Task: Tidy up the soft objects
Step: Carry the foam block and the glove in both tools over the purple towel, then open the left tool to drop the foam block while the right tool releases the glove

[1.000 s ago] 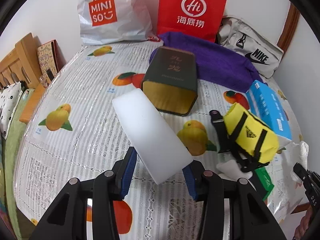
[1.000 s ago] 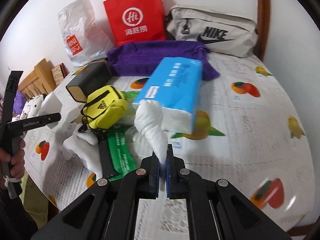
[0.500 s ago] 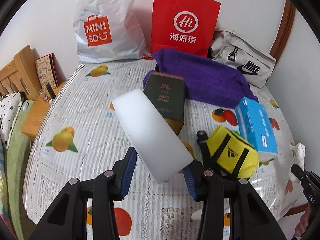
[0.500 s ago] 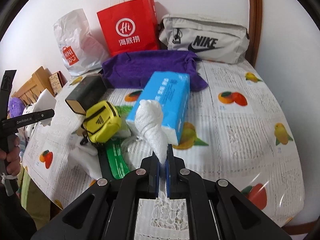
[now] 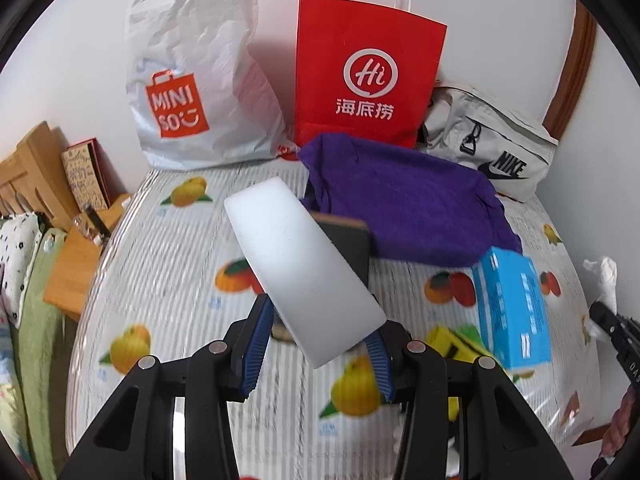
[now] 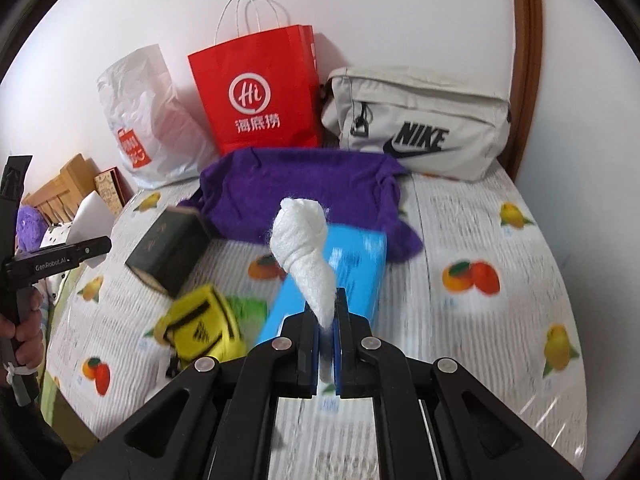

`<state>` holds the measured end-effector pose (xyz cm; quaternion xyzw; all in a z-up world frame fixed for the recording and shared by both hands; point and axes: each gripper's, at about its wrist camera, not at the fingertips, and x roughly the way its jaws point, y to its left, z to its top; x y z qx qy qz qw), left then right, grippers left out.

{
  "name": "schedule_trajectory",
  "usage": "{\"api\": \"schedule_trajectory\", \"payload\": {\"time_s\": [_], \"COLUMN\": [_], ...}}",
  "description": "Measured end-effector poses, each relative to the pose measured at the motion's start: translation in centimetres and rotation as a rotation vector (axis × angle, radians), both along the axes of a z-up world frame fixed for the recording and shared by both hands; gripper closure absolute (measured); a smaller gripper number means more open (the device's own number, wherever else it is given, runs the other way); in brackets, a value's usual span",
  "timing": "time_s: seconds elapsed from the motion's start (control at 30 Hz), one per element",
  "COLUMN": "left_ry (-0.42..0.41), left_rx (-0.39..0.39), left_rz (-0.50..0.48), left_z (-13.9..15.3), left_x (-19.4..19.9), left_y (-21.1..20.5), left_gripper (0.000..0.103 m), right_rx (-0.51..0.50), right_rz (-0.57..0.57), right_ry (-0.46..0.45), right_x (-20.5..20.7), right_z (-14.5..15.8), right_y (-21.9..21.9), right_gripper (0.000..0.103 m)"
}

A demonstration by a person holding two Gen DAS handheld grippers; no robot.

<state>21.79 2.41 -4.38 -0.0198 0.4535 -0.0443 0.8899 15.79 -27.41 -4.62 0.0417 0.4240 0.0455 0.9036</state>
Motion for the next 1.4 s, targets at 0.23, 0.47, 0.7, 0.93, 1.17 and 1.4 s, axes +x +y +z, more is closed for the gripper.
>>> {"api": "schedule_trajectory", "payload": {"time_s": [0.23, 0.47, 0.7, 0.93, 1.17, 1.4], "left_ry": [-0.018, -0.024, 0.005, 0.073, 0.147, 0.182], "left_rx": [0.015, 0.018, 0.021, -0.011, -0.024, -0.008], "left_rz": [-0.036, -0.059, -0.082, -0.13, -0.135, -0.173], "left_z": [0.9, 0.6, -1.2, -3.5, -6.3, -7.7], "left_x": [5.1, 10.6, 15.6, 20.0, 23.4, 25.5], "left_y": [-0.8, -1.8, -3.0, -4.4, -5.5, -6.8], "left_gripper": [0.06, 0.06, 0.06, 0.06, 0.06, 0.06], "right_rx": [-0.004, 0.007, 0.001, -0.005, -0.017, -0.028], "right_rz": [-0.018, -0.04, -0.045, -0.039, -0.031, -0.045], "right_ry": [-0.021, -0.015, 0.032, 0.103, 0.196, 0.249], "right_x": [5.5, 11.0, 15.9, 19.7, 21.7, 22.3], "right_z": [0.9, 0.1, -2.5, -5.8, -9.0, -10.5], "right_y": [-0.1, -0.6, -0.7, -0.8, -1.2, -1.9], "right_gripper": [0.097, 0.097, 0.097, 0.097, 0.097, 0.097]}}
